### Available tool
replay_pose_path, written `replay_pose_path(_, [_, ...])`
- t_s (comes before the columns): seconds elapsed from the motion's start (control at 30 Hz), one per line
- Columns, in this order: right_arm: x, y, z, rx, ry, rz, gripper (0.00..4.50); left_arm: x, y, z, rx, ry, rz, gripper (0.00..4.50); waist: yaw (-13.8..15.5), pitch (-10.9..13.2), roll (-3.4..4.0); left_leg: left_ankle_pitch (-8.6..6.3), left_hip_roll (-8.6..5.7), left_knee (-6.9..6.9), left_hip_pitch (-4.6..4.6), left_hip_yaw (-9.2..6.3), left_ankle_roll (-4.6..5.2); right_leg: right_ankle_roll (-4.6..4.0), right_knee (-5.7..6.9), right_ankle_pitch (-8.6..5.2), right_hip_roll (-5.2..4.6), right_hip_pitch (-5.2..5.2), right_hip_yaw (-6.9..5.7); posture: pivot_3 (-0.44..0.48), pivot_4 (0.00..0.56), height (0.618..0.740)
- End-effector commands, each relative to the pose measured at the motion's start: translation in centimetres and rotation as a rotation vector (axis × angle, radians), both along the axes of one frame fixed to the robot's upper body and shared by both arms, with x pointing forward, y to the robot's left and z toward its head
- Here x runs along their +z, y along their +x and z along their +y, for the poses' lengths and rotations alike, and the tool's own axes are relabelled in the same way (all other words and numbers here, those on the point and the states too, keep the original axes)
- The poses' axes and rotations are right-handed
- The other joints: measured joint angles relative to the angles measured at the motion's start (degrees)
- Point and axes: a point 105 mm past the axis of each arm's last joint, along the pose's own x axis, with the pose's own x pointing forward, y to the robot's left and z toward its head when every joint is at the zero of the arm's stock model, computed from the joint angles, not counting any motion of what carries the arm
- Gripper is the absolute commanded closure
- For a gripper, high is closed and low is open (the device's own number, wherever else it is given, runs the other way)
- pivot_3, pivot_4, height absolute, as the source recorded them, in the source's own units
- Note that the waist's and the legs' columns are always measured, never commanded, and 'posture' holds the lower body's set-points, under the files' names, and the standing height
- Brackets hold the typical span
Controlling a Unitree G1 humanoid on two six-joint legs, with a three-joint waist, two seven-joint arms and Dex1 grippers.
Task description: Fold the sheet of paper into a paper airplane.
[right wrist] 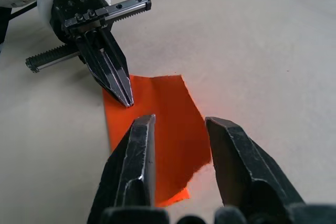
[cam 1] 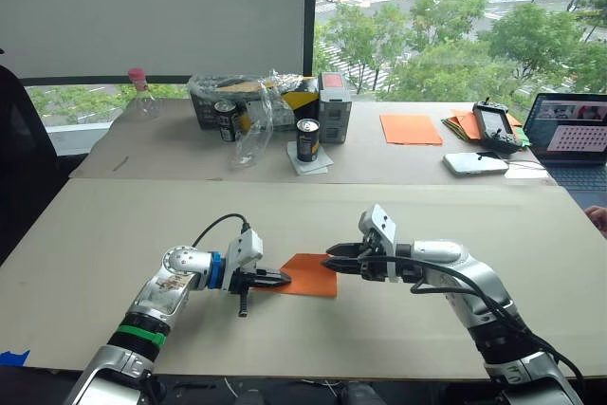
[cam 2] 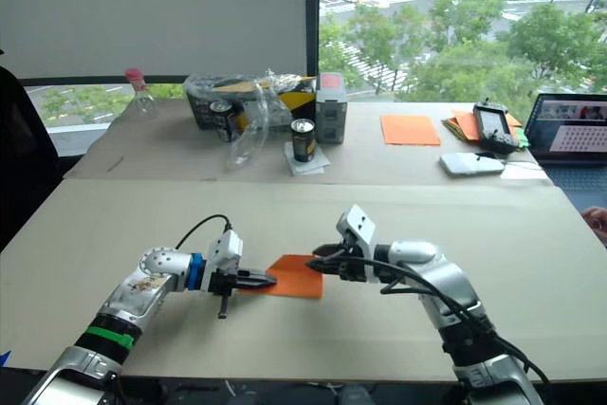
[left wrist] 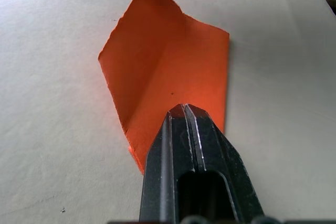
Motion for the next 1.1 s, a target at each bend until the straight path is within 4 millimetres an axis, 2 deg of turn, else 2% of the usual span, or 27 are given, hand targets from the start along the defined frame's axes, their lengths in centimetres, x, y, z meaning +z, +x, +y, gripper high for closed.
replay_pose_path(0.03, [0.5,0.0,-0.4,-0.005,0.034,0.02,2.92,-2.3,0.0,1.2,0.051,0.084,0.071,4.5,-0.1,0.0,0.0,0.0,0.0,0.0,0.0,0.0,0.0,0.01,0.01,0.0,0.0,0.0,0.0,0.0,0.15,0.72])
replay_pose_path(0.27, [-0.8,0.2,-0.1,-0.024,0.039,0.088,2.92,-2.3,0.0,1.2,0.05,0.084,0.071,4.5,-0.1,0.0,0.0,0.0,0.0,0.0,0.01,0.0,0.0,0.02,0.01,-0.01,0.0,0.01,0.0,0.0,0.15,0.72])
replay_pose_path(0.43, [-1.0,0.2,0.0,-0.03,0.061,0.128,2.92,-2.3,-0.1,1.3,0.049,0.085,0.072,4.5,-0.1,0.0,0.01,0.0,0.0,0.0,0.01,0.0,0.0,0.02,0.01,-0.01,0.01,0.01,0.0,0.0,0.15,0.72])
replay_pose_path(0.67, [0.7,0.1,1.0,-0.003,0.178,0.121,2.92,-2.4,-0.1,1.4,0.045,0.099,0.071,4.5,-0.1,0.0,0.01,0.0,0.01,0.0,0.01,-0.01,0.0,0.02,0.01,-0.01,0.01,0.01,0.0,0.0,0.15,0.72])
replay_pose_path(0.83, [1.0,-0.5,0.4,-0.001,0.177,0.102,4.4,-2.4,0.1,1.4,0.036,0.111,0.062,4.5,-0.1,0.0,0.01,0.0,0.0,0.0,0.0,-0.01,0.0,0.03,-0.02,-0.02,0.01,0.01,0.0,0.0,0.15,0.72])
replay_pose_path(1.1, [1.3,-1.2,0.4,0.022,0.153,0.073,4.47,-2.4,0.3,1.6,0.037,0.115,0.06,4.5,0.0,0.0,0.01,0.0,0.0,0.0,-0.01,-0.01,0.0,0.06,-0.04,-0.03,0.0,0.01,0.0,0.0,0.15,0.72])
